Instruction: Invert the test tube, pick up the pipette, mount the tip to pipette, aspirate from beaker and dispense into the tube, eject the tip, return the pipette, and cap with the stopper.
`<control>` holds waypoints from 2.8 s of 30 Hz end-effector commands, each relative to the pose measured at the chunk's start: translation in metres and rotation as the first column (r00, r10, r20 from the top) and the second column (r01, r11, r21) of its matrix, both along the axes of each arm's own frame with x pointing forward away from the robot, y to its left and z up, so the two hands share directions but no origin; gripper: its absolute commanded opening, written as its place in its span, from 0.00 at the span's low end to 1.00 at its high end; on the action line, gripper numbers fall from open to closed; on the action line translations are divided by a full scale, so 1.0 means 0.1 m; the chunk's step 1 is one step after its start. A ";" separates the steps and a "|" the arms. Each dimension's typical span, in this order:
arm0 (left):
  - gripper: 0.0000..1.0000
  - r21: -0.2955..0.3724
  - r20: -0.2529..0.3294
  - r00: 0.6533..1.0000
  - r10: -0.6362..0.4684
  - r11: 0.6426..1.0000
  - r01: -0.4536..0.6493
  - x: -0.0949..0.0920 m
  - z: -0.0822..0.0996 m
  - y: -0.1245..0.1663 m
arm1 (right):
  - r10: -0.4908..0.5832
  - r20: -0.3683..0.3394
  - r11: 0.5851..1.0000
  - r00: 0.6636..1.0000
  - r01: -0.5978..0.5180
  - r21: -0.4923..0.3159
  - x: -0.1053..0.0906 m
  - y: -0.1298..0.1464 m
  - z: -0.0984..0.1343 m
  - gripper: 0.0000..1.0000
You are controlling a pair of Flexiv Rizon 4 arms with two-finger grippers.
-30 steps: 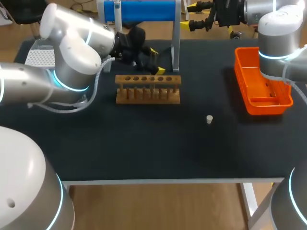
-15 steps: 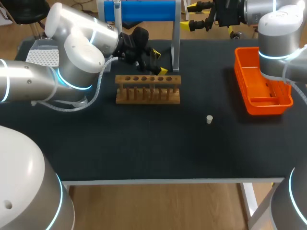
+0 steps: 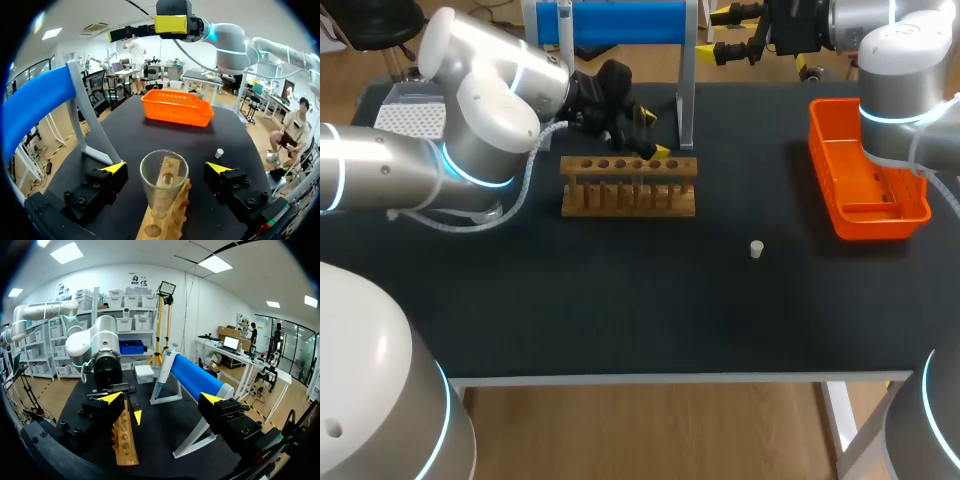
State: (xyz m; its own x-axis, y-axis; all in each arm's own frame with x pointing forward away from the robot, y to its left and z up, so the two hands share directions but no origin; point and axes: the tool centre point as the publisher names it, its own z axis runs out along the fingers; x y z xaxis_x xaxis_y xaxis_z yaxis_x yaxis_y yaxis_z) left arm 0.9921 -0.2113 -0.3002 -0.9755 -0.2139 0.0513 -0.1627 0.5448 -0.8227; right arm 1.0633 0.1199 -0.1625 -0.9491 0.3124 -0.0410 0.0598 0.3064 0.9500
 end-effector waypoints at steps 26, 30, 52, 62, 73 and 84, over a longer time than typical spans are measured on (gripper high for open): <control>1.00 0.017 0.004 1.000 0.017 1.000 -0.017 0.03 -0.06 0.03 | 0.003 -0.003 1.000 1.000 -0.004 -0.004 0.00 -0.01 0.01 1.00; 1.00 0.017 0.004 1.000 0.017 1.000 -0.017 0.03 -0.06 0.03 | 0.003 -0.003 1.000 1.000 -0.004 -0.004 0.00 -0.01 0.01 1.00; 1.00 0.017 0.004 1.000 0.017 1.000 -0.017 0.03 -0.06 0.03 | -0.007 -0.008 1.000 1.000 0.007 -0.021 -0.18 -0.27 0.04 1.00; 1.00 0.017 0.004 1.000 0.017 1.000 -0.017 0.03 -0.06 0.03 | -0.057 0.005 0.996 0.998 0.057 -0.064 -0.88 -1.19 -0.04 1.00; 1.00 0.017 0.004 1.000 0.017 1.000 -0.017 0.03 -0.06 0.03 | -0.075 -0.085 0.991 0.994 0.065 -0.114 -1.86 -1.79 -0.72 1.00; 1.00 0.017 0.004 1.000 0.017 1.000 -0.017 0.03 -0.06 0.03 | -0.069 -0.143 0.992 0.987 0.053 -0.112 -2.53 -1.97 -1.04 1.00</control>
State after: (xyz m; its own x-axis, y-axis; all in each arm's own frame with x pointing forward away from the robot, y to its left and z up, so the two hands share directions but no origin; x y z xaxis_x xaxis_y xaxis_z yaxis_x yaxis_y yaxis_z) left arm 0.9950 -0.2074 -0.3067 -0.9719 -0.2312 0.0436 -0.1683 0.5537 -0.8156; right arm 0.8444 -0.0641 -0.2740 -0.9291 0.3641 0.0651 0.2186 0.3987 0.8907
